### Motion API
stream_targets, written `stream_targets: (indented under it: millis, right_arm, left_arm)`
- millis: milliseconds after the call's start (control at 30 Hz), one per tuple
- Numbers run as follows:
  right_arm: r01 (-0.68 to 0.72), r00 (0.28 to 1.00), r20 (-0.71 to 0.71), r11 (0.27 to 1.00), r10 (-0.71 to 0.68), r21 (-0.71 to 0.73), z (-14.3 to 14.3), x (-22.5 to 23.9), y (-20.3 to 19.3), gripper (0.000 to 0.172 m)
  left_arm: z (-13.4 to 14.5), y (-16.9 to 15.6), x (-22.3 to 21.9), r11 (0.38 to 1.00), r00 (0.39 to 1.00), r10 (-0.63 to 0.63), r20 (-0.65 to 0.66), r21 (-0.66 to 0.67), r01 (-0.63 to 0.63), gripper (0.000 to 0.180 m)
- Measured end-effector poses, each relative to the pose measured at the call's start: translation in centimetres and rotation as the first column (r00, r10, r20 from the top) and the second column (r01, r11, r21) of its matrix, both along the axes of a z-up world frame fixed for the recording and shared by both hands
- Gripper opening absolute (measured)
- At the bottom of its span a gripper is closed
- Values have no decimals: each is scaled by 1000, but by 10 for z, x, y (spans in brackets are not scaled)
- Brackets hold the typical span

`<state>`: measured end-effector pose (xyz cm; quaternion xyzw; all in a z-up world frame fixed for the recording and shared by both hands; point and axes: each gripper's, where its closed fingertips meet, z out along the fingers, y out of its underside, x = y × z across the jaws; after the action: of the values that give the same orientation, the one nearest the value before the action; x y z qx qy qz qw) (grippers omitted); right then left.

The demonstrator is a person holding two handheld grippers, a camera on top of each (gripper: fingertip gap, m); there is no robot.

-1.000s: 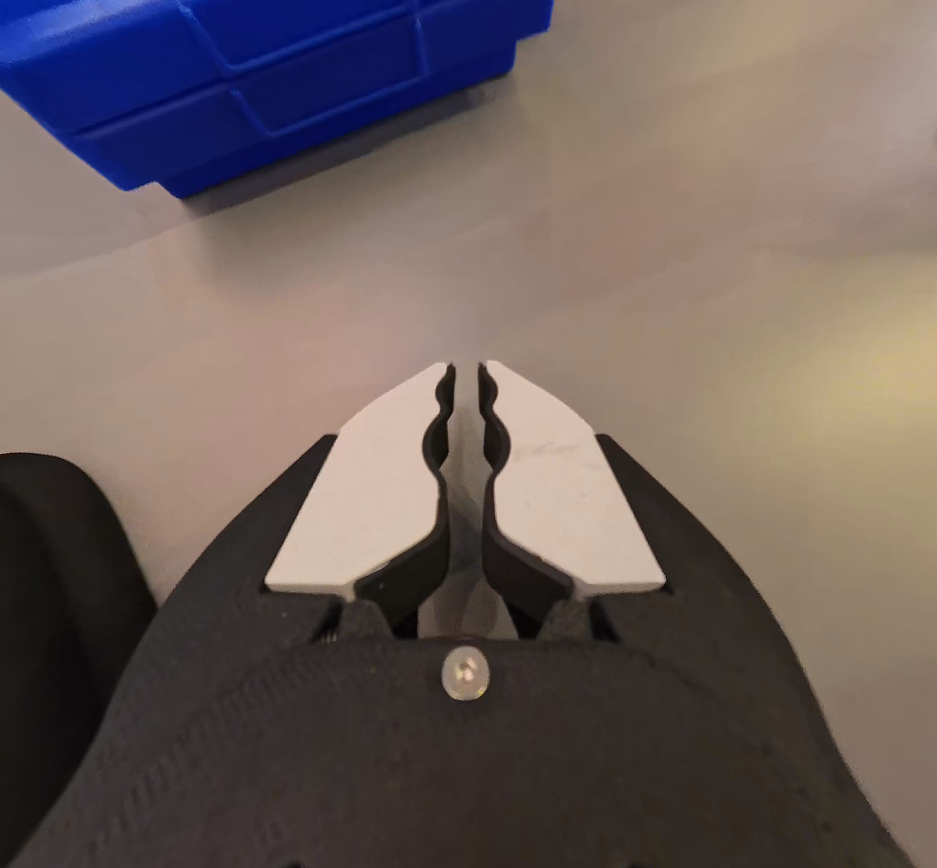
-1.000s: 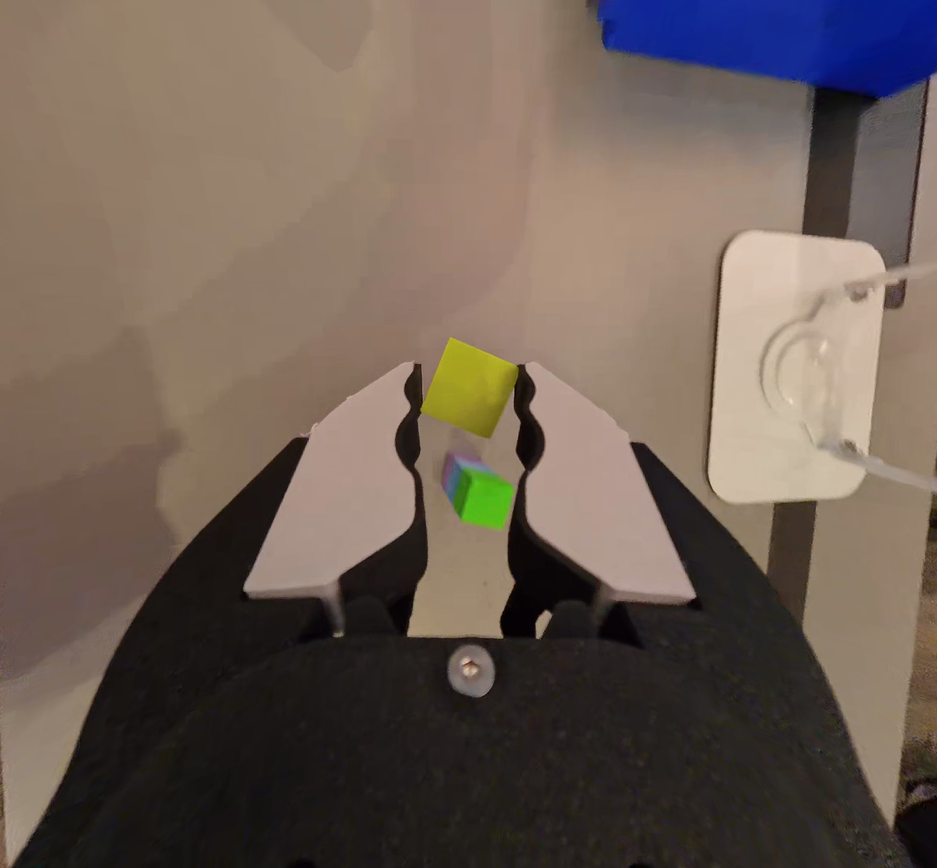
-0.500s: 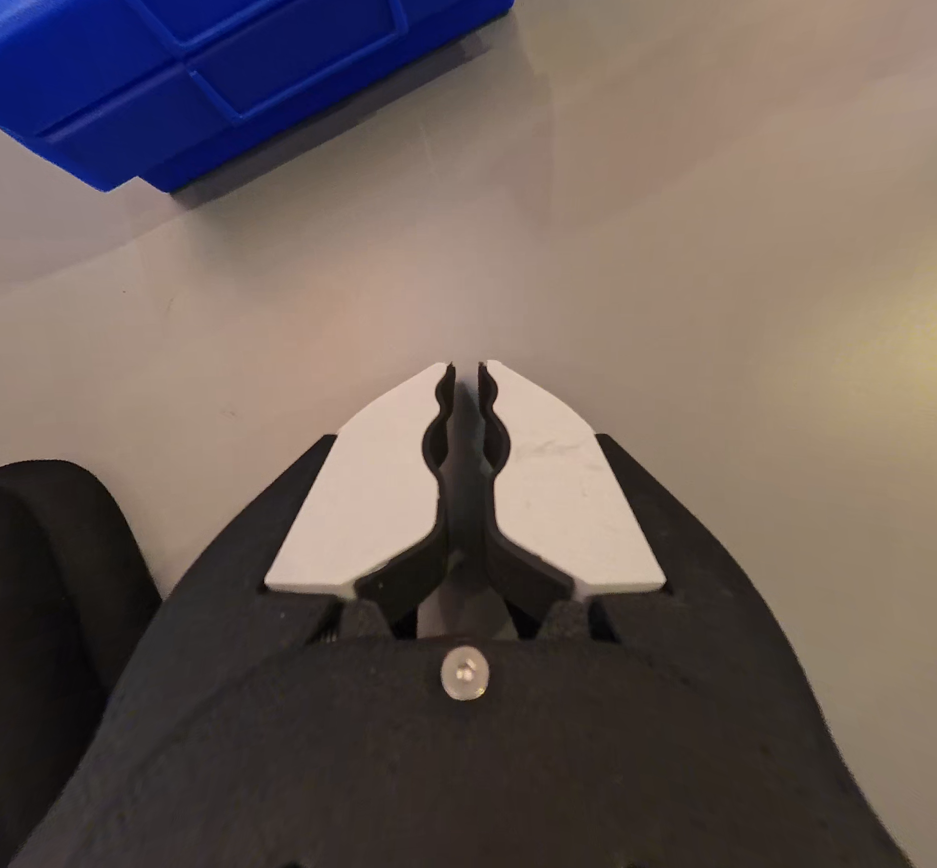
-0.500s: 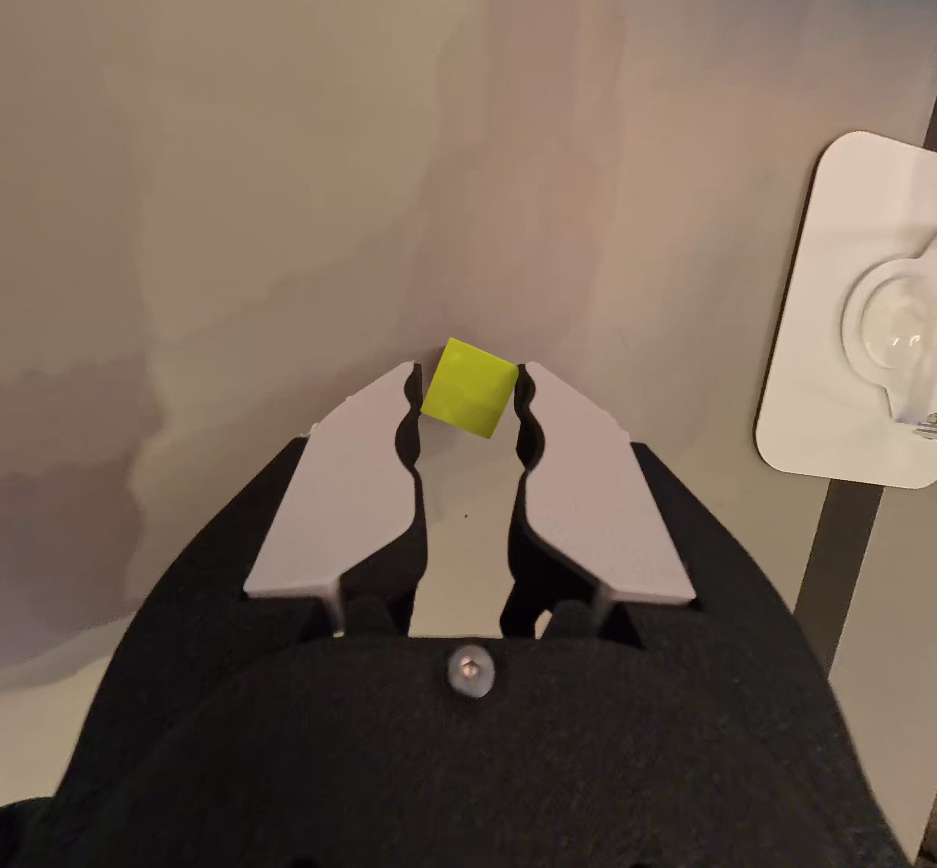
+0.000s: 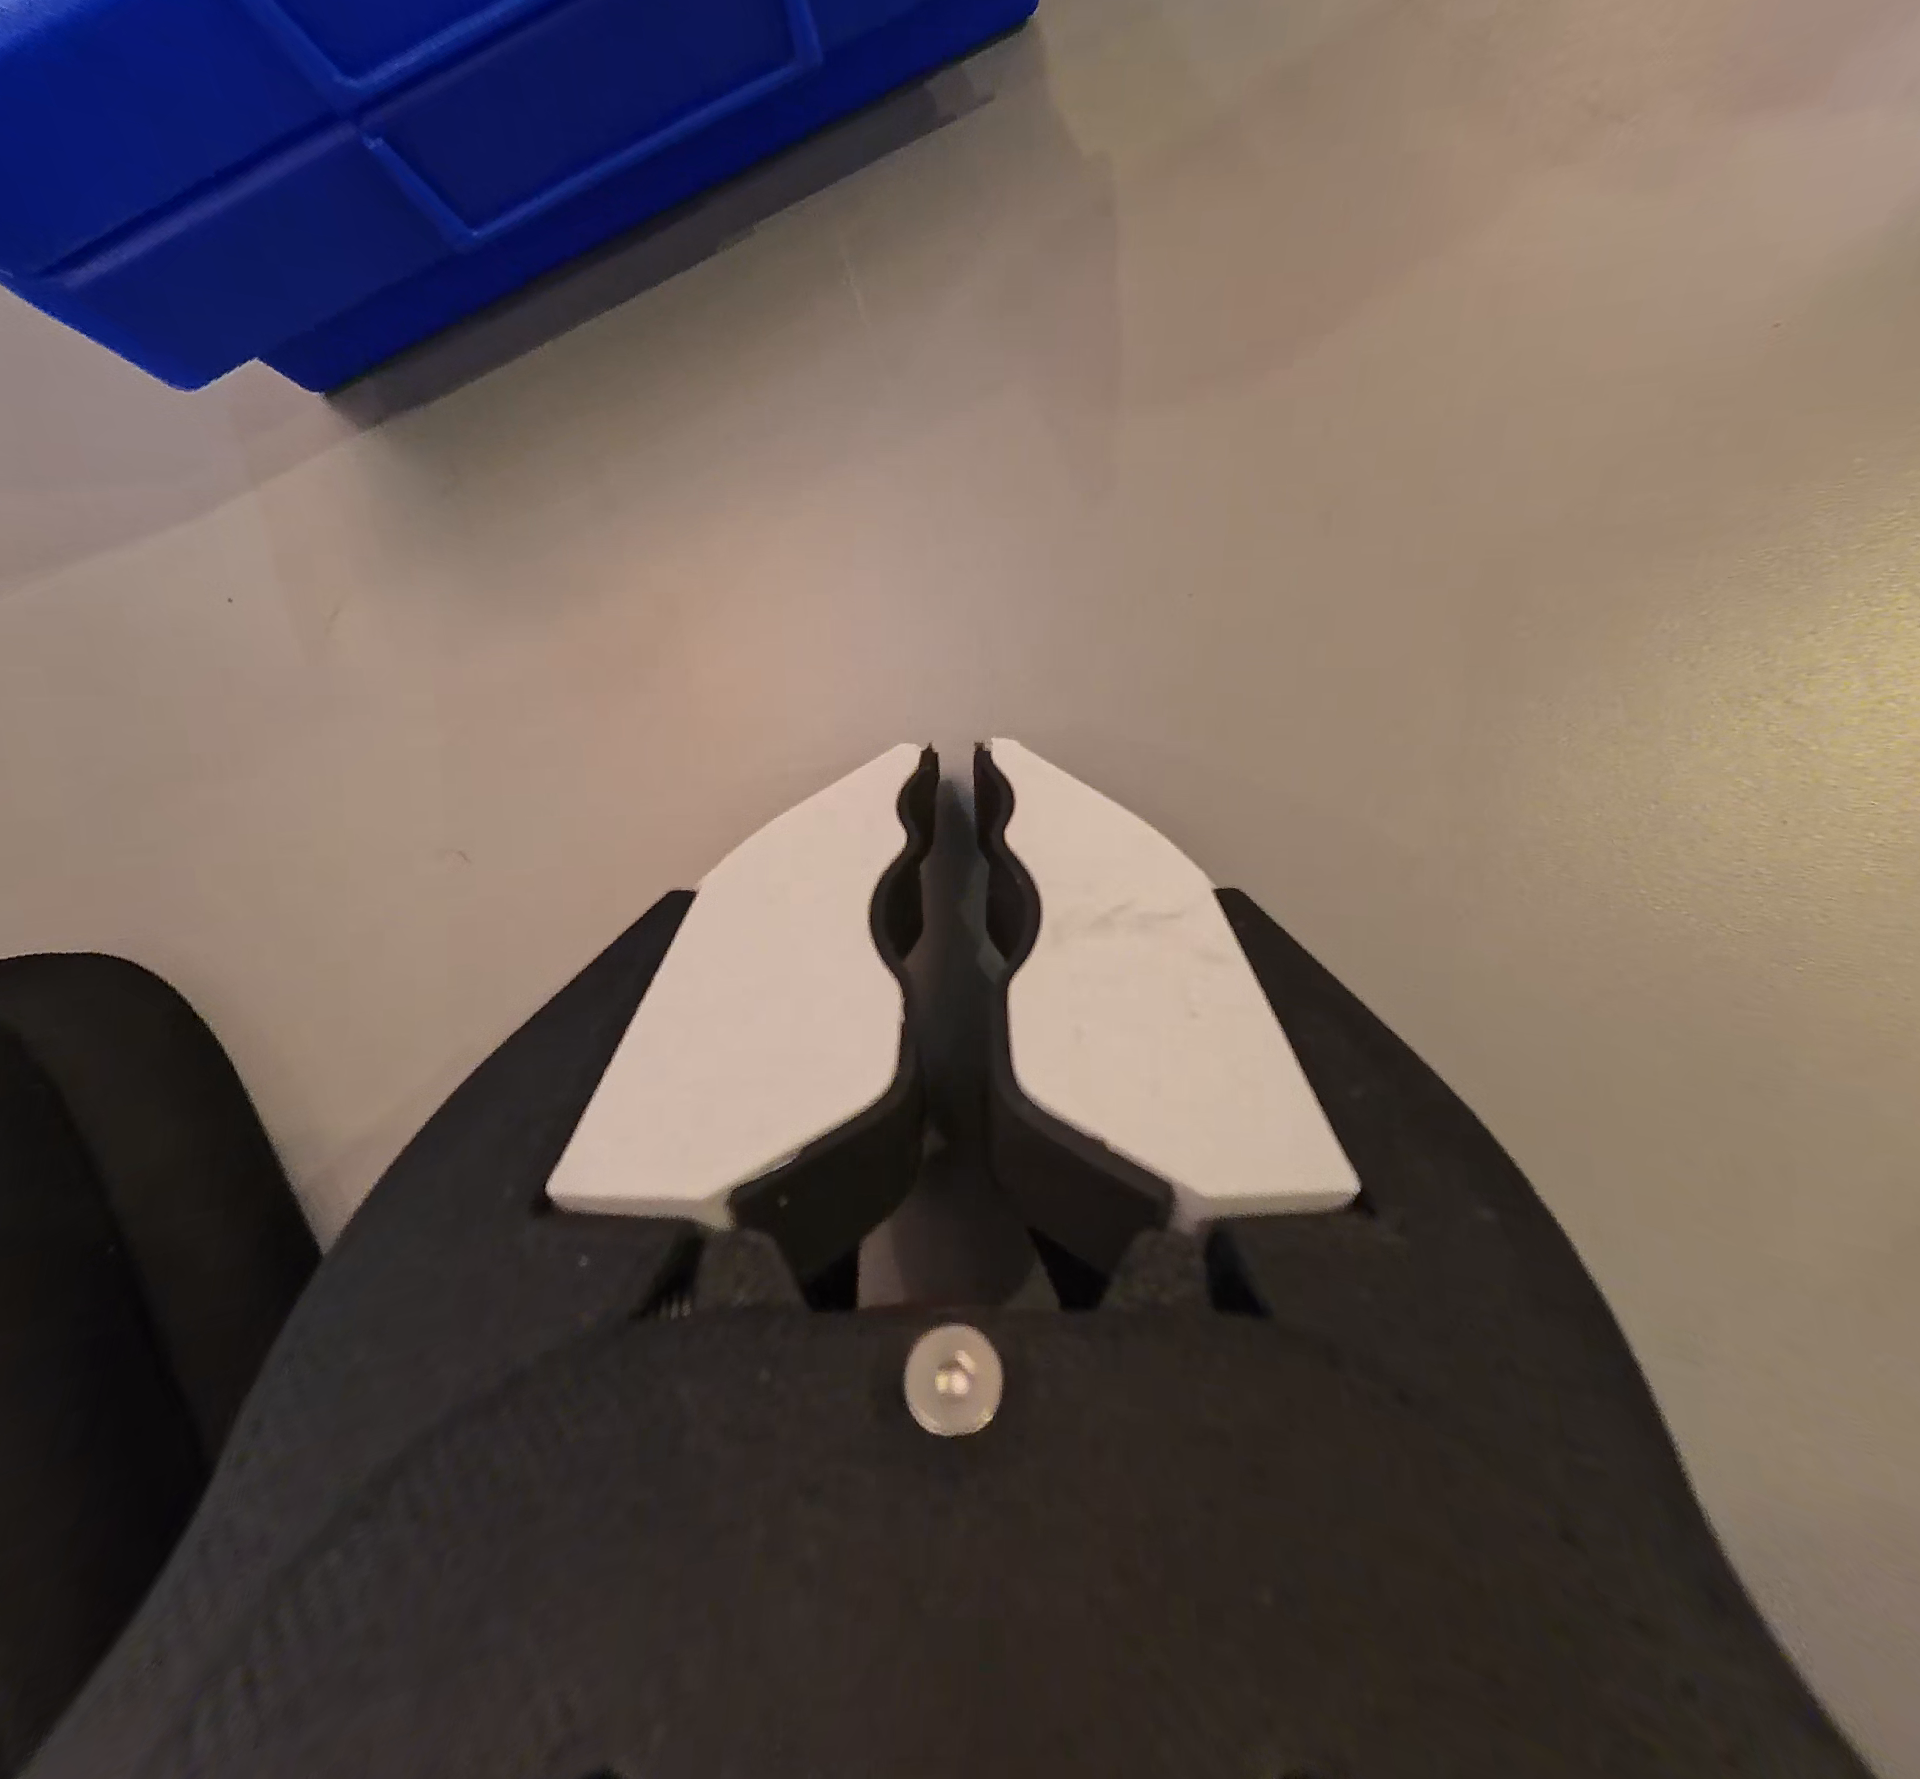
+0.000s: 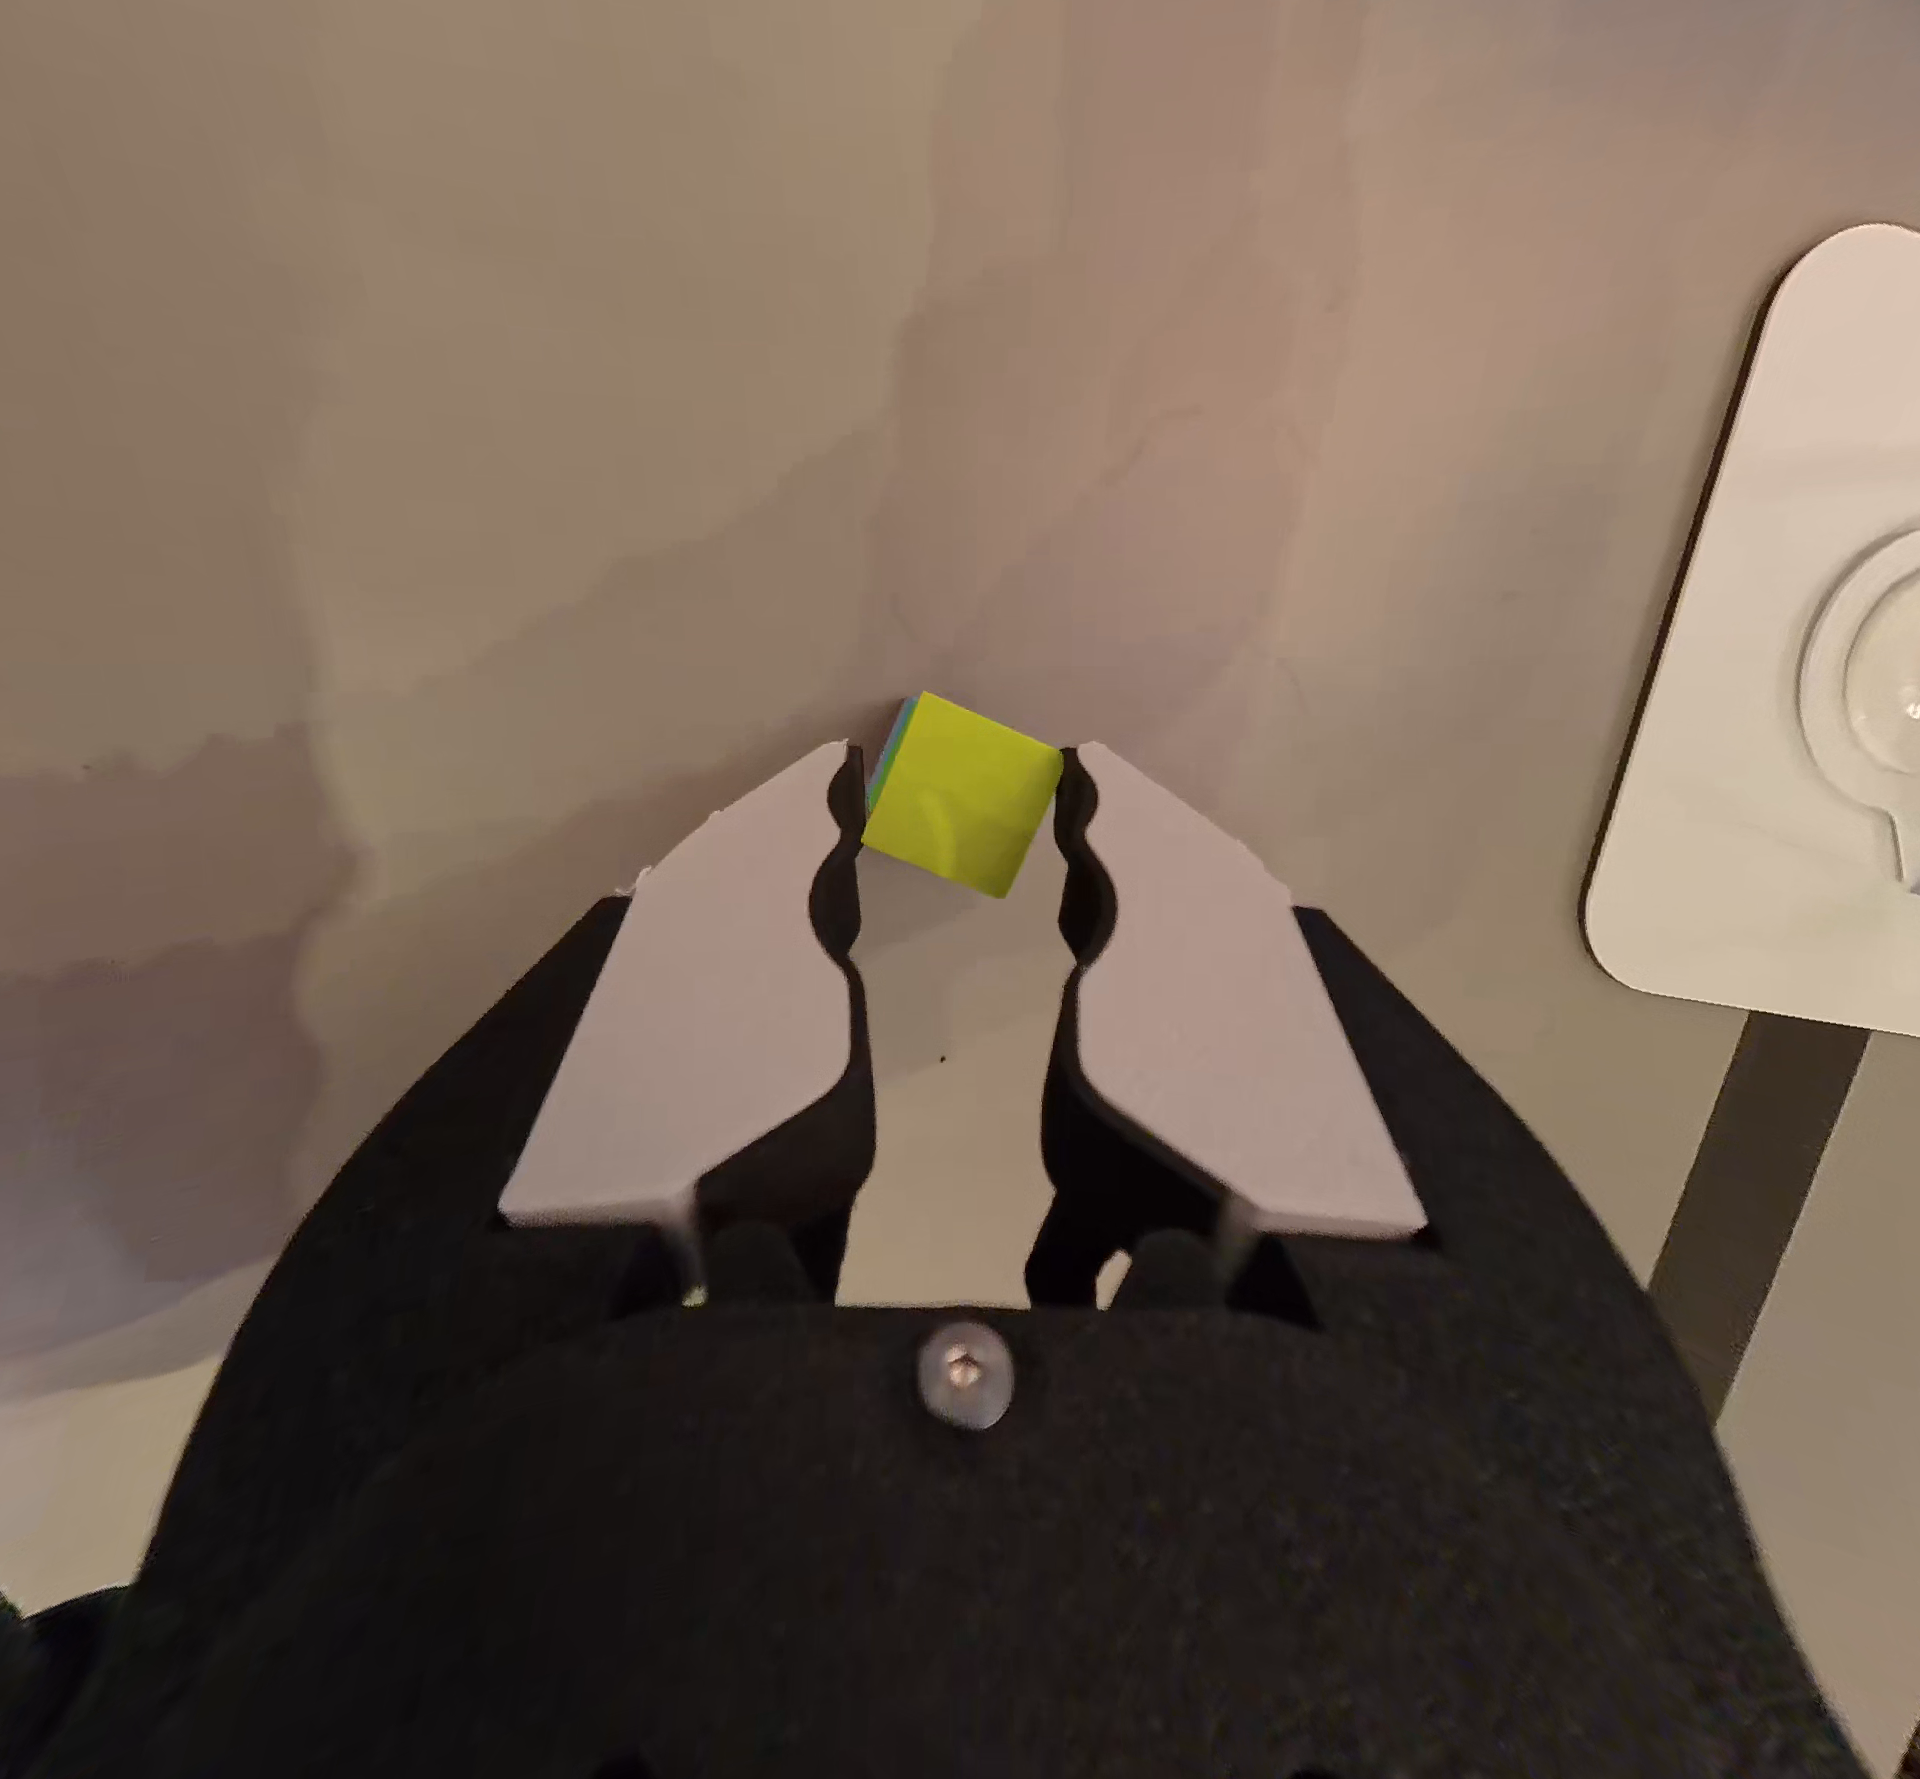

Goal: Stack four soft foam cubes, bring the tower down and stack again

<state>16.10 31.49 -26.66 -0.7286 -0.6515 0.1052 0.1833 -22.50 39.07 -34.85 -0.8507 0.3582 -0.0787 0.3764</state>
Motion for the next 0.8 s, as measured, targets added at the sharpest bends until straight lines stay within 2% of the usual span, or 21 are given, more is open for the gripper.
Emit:
stream_targets:
  millis: [800]
  right_arm:
    - [21,1000,-4,999,-21,-28,-8,1,0,35]
  left_arm:
    - [0,0,0,1000,1000,-3,3,-5,3,6]
